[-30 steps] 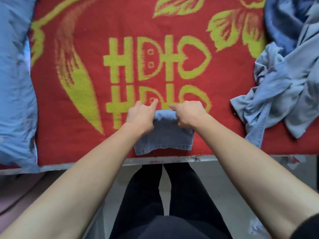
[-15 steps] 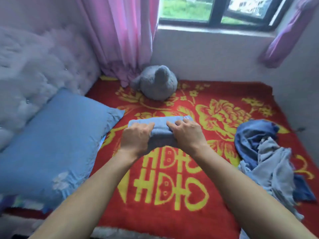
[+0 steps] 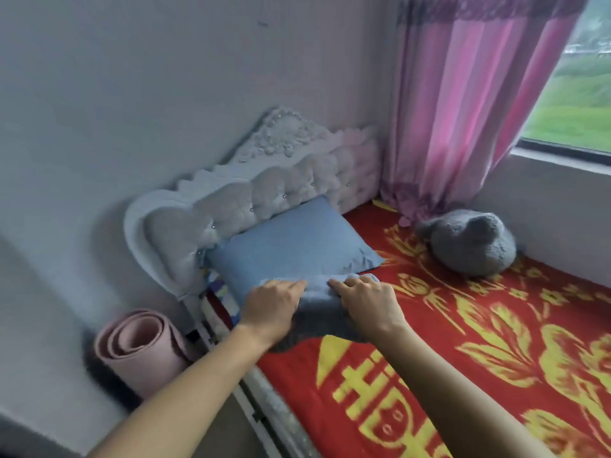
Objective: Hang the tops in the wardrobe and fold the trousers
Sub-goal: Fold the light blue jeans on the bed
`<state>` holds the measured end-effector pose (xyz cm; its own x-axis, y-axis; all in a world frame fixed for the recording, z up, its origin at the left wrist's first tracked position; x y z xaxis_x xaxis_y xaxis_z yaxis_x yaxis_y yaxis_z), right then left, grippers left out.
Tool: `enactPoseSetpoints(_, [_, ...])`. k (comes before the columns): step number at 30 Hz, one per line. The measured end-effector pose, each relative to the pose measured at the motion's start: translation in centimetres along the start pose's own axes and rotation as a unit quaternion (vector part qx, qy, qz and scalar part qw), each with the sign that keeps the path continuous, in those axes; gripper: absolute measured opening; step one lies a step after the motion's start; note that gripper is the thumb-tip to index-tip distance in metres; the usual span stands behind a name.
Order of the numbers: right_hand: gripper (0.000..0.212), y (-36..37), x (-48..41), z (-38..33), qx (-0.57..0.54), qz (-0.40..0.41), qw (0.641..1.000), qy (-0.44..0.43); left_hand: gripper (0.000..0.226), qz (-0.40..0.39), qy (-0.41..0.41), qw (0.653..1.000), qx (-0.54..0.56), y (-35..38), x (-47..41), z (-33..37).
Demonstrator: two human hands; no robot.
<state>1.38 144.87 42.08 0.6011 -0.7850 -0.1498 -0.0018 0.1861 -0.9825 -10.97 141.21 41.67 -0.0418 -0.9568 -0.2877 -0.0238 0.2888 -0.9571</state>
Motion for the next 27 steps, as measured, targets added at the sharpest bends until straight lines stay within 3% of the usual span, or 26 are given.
enactPoseSetpoints(4, [0.051, -1.4, -0.6, -10.8, -0.035, 0.006, 0.992, -0.124, 0.059, -0.041, -0.110, 0.992, -0.055, -2.9, 8.4, -7.5])
enactPoseSetpoints(12, [0.051, -13.4, -0.8, -31.8, -0.053, 0.096, 0.950, -0.292, 0.065, 0.010, -0.264, 0.946, -0.189, -17.8, 23.5, -20.6])
enactPoseSetpoints(19, [0.039, -31.5, 2.8, -49.4, -0.017, 0.249, 0.891, -0.379, 0.058, 0.158, -0.301, 0.899, -0.277, -36.4, 36.4, -29.9])
enactPoseSetpoints(24, [0.029, -44.0, 7.5, -61.3, -0.009, 0.367, 0.844, -0.391, 0.056, 0.241, -0.300, 0.838, -0.387, -50.2, 46.6, -35.8])
enactPoseSetpoints(27, [0.025, -51.0, 9.2, -67.1, -0.024, 0.424, 0.820, -0.383, 0.043, 0.259, -0.318, 0.802, -0.435, -57.2, 51.1, -39.2])
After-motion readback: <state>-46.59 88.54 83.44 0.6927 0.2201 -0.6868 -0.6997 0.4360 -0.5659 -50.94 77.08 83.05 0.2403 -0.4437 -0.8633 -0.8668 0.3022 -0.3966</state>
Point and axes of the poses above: each hand's wrist, its own x-axis away from the middle knuckle, its own y-axis out of the palm, z = x × y, the point moved 10 cm from there along -x, towards the middle knuckle
